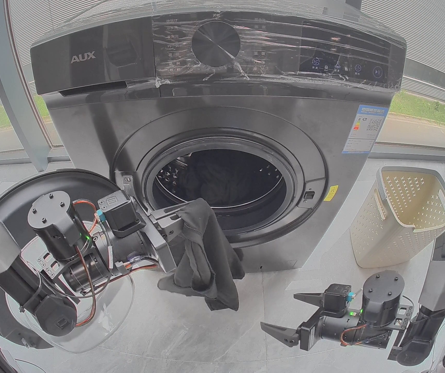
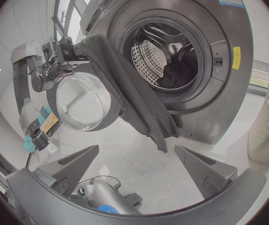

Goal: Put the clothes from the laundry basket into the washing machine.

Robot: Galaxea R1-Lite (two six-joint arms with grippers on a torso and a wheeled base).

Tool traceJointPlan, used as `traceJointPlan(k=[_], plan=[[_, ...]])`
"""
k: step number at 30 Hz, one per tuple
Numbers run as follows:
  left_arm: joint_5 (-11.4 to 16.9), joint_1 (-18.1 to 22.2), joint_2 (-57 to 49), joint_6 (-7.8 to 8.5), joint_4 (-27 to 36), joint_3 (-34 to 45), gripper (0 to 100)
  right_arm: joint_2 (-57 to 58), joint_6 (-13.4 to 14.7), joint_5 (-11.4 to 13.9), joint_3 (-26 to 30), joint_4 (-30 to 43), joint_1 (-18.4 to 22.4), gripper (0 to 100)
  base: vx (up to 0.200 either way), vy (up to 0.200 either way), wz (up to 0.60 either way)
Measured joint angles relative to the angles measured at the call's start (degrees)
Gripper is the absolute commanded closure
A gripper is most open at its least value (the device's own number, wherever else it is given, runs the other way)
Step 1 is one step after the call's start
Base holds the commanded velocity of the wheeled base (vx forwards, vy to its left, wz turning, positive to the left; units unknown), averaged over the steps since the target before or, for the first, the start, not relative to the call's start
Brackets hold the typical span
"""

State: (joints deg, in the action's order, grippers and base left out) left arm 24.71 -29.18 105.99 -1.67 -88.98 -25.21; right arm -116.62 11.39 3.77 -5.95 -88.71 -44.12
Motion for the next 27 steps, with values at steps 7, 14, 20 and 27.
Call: traceJointPlan(k=[7,14,20,27], plan=[[-0.1,-1.9,-0.2,0.00,0.0,0.2,100,-4.3,-1.8,-0.1,-9.7,0.0,2.0,0,0.000,0.000,0.00],[-0.1,-3.4,-0.8,-0.02,0.0,0.2,100,-9.5,-3.3,0.3,-19.5,0.0,2.6,0,0.000,0.000,0.00],[-0.1,-3.8,-1.4,-0.10,0.0,0.2,100,-14.1,-4.6,0.5,-27.1,0.1,1.6,0,0.000,0.000,0.00],[-0.1,-3.9,-2.5,-0.49,0.0,0.0,100,-17.5,-4.6,0.6,-30.6,0.0,0.3,0,0.000,0.000,0.00]])
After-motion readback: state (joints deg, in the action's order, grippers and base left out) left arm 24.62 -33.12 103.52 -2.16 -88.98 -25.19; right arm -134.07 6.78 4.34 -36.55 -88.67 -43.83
